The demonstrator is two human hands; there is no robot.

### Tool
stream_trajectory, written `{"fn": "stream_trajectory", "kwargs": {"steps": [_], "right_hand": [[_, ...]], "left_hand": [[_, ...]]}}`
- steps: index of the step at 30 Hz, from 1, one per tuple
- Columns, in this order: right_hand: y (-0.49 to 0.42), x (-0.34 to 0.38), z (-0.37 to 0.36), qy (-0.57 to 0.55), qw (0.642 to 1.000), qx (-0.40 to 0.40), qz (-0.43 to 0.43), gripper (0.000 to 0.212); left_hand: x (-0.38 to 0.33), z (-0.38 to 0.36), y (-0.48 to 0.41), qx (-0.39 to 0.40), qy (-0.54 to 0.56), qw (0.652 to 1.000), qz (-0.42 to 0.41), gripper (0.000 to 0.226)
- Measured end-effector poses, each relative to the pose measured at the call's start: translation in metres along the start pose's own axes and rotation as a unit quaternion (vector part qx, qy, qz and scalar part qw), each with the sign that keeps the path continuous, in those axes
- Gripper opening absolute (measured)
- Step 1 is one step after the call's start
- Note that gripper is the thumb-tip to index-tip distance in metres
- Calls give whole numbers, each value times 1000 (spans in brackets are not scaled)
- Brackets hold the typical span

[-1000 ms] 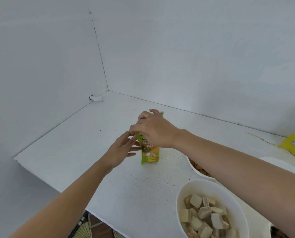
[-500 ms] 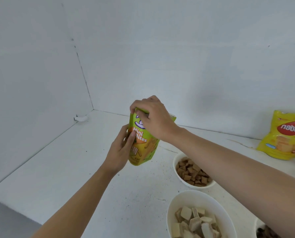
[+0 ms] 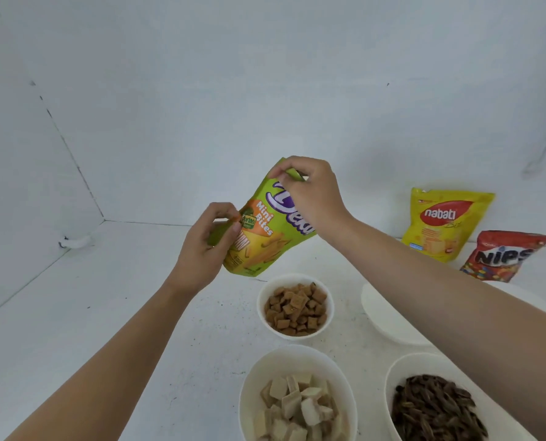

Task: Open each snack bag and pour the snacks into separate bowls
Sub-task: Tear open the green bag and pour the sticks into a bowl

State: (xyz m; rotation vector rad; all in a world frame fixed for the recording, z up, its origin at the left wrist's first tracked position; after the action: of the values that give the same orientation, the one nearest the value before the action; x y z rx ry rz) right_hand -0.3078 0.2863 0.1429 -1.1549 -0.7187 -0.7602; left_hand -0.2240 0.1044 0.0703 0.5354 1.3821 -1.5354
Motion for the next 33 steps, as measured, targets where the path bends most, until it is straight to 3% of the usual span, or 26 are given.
{"fn": "stream_trajectory", "kwargs": {"steps": [3, 8, 18, 25, 33], "right_hand": [[-1, -18, 37, -16, 999, -17, -23, 28], [4, -48, 93, -57, 995, -43, -68, 29], [28, -103, 166, -117, 979, -92, -143, 23], [57, -137, 180, -57, 987, -55, -141, 22], [83, -155, 188, -61, 972, -60, -221, 19]], "left_hand": [[3, -29, -12, 35, 6, 999, 26, 16], [2, -89, -16, 46, 97, 989, 101, 28], [5, -182, -4, 8, 248, 944, 215, 36], [11, -190, -3, 3, 181, 958, 222, 35], [4, -194, -9, 21, 49, 984, 170, 37]]}}
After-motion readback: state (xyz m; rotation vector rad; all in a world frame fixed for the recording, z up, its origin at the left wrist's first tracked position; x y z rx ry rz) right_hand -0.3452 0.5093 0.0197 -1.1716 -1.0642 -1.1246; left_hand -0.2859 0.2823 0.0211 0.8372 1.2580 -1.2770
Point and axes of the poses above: each hand's wrist, its own y-axis away from the middle knuckle, its own z-axis out of the back of the hand, x = y × z, the point moved 4 cm from there along -y, towards the middle knuckle
